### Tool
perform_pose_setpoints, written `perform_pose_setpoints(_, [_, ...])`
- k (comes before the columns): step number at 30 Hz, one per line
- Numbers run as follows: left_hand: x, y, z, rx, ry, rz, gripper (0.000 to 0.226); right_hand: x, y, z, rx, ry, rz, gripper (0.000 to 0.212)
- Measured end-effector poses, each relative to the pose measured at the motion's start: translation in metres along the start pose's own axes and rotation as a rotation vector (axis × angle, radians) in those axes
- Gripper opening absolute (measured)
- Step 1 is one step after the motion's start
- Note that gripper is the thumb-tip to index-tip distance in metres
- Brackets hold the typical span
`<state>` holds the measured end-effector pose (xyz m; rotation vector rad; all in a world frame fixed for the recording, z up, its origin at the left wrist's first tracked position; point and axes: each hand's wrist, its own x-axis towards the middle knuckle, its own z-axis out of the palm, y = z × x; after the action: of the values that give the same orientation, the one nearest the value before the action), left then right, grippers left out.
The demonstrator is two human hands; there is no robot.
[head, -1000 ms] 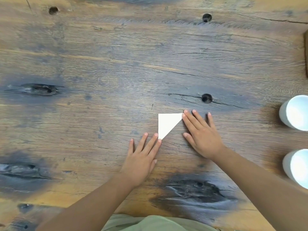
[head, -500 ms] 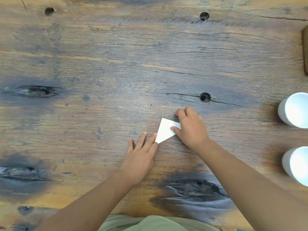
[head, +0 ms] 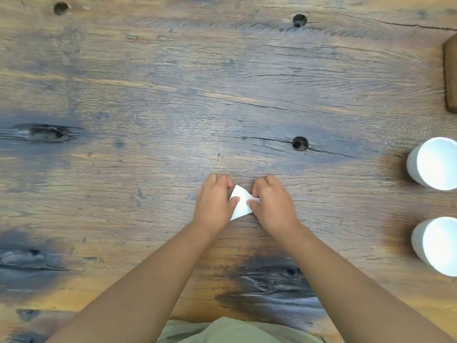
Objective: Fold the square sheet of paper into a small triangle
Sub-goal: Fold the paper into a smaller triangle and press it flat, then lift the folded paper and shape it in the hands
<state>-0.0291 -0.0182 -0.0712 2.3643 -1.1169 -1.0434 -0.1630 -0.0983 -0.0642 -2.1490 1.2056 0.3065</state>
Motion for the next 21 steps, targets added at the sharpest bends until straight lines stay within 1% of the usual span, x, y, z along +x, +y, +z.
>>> perform_pose_setpoints(4, [-0.003,-0.004,0.002,0.024,-0.055,-0.001,0.020,-0.003,0.008,0.001,0.071,0.016,-0.060,0.022])
perform_pose_setpoints(6, [-0.004,-0.004,0.002,-0.006,-0.076,-0.008,0.016,-0.004,0.012,0.000,0.118,0.002,-0.063,0.024])
perform_pose_setpoints(9, [-0.003,-0.007,-0.005,-0.153,-0.131,-0.029,0.016,-0.004,0.016,-0.002,0.174,-0.033,-0.053,0.026])
perform_pose_setpoints(12, [-0.006,-0.008,-0.019,-0.283,-0.274,-0.005,0.017,-0.006,0.014,-0.009,0.238,-0.095,-0.108,0.036])
perform_pose_setpoints(13, [-0.008,-0.007,-0.023,-0.300,-0.311,0.012,0.018,-0.006,0.011,-0.012,0.248,-0.109,-0.140,0.036])
perform_pose_setpoints(14, [-0.010,-0.007,-0.029,-0.311,-0.332,0.023,0.019,-0.006,0.007,-0.017,0.245,-0.125,-0.173,0.030])
perform_pose_setpoints(17, [-0.015,0.000,-0.049,-0.332,-0.337,0.042,0.020,-0.010,-0.008,-0.034,0.237,-0.156,-0.217,0.005])
perform_pose_setpoints(19, [-0.021,0.006,-0.065,-0.347,-0.318,0.055,0.017,-0.017,-0.020,-0.047,0.256,-0.129,-0.230,0.014])
perform_pose_setpoints(21, [-0.029,0.015,-0.083,-0.379,-0.284,0.076,0.014,-0.026,-0.030,-0.063,0.306,-0.081,-0.236,0.015])
